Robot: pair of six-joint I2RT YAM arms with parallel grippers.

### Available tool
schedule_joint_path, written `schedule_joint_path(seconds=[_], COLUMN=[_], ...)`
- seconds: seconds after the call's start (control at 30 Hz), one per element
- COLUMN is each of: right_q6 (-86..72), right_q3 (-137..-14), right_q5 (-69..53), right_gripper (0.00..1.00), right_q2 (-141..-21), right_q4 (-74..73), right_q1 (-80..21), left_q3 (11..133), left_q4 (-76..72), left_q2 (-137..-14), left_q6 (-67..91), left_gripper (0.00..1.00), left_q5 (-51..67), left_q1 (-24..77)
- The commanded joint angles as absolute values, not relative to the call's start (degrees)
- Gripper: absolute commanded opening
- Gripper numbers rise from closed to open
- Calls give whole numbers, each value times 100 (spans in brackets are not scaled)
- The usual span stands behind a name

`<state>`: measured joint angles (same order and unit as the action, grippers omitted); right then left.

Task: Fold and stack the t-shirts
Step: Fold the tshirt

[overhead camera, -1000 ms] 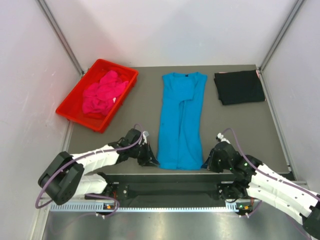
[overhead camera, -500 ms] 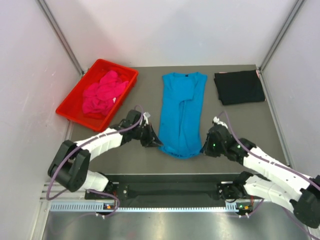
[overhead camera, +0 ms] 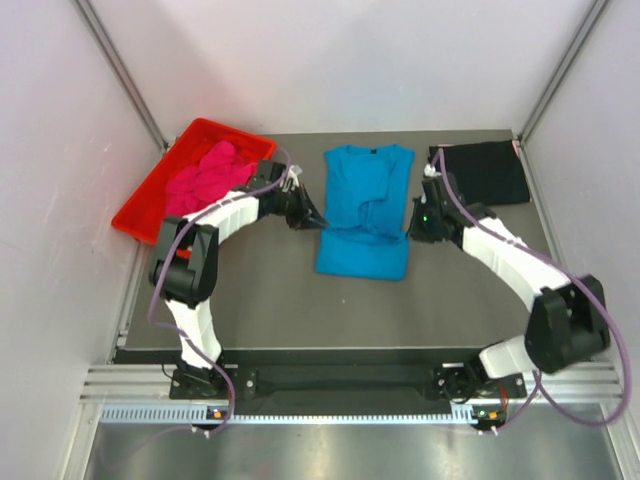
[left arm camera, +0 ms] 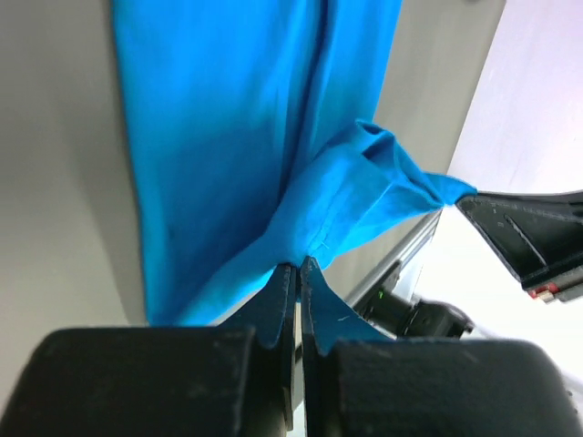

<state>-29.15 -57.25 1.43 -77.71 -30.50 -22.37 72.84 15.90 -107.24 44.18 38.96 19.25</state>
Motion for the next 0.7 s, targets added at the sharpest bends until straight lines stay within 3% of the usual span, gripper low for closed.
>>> schedule_joint_path(seconds=[0.0, 0.3, 0.67], right_q6=[-2233, -1978, -1960], right_q3=[-6450, -7725, -8569], right_q5=[18, -483, -589], right_gripper=[0, 0, 0], right_q2=[-8410, -9816, -10819], right_q4=[-2769, -2619, -2540], right_q1=[-1881, -1538, -1406], left_q3=[8067, 9631, 9888], left_q4=[1767, 1441, 520], left_q2=[-11300, -12664, -13192], left_q6=[4096, 4069, 4508], left_gripper=[0, 0, 0], left_q5=[4078, 4808, 5247], left_q1=[1626, 1371, 1160])
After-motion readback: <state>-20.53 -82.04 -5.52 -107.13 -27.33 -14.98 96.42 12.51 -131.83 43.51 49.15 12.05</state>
